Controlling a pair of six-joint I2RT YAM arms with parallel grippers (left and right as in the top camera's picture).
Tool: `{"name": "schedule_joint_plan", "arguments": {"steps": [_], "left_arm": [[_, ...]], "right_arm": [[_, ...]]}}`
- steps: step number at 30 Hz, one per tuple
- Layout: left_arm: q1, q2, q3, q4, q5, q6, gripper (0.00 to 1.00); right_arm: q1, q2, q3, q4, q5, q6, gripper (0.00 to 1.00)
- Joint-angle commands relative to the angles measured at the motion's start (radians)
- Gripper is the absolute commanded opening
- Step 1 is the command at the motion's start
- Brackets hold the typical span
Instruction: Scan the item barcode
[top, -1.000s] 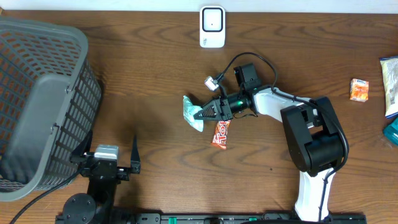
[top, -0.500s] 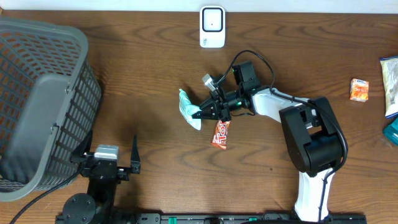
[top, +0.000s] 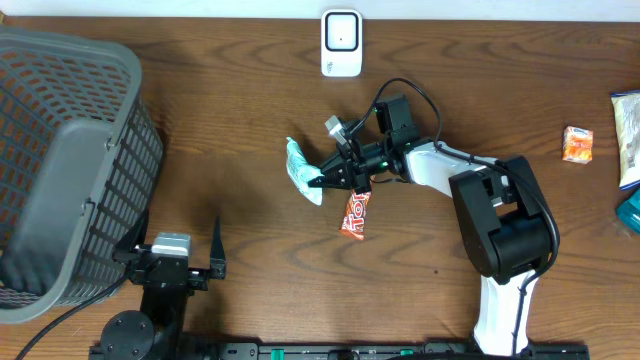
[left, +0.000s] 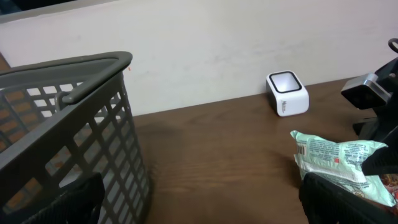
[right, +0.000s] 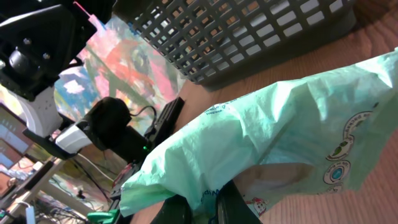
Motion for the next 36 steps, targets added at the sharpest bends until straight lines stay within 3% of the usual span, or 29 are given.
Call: {"name": "schedule_joint_plan", "arguments": {"steps": [1,6,11,14,20,24,36], "left_arm": [[-0.003,-0.001,0.002,0.003,0.002,-0.005,1.0],[-0.003,-0.001,0.002,0.003,0.002,-0.005,1.0],[-0.003,-0.001,0.002,0.003,0.002,-0.005,1.0],[-0.003,-0.001,0.002,0.003,0.002,-0.005,1.0],[-0.003,-0.001,0.002,0.003,0.002,-0.005,1.0],[-0.003,-0.001,0.002,0.003,0.002,-0.005,1.0],[-0.003,-0.001,0.002,0.003,0.002,-0.005,1.0]], "right_arm": [[0.001,0.005,-0.004,0.017,-0.035,0.098,0.01],[-0.007,-0.04,-0.004,0.009,-0.035,0.288,0.01],[-0.038,-0.157,-0.004,-0.102,-0.035,0.256,0.01],[-0.085,-0.251,-0.004,-0.311,-0.035,0.098,0.01],[-0.259,-0.365,-0.004,-1.083,-0.034,-0.646,0.01],[-0.308,-0.367,-0.004,-1.376,-0.018,-0.969,0.01],[-0.196,-0.368,-0.004,-1.45,0.082,-1.063,0.01]]}}
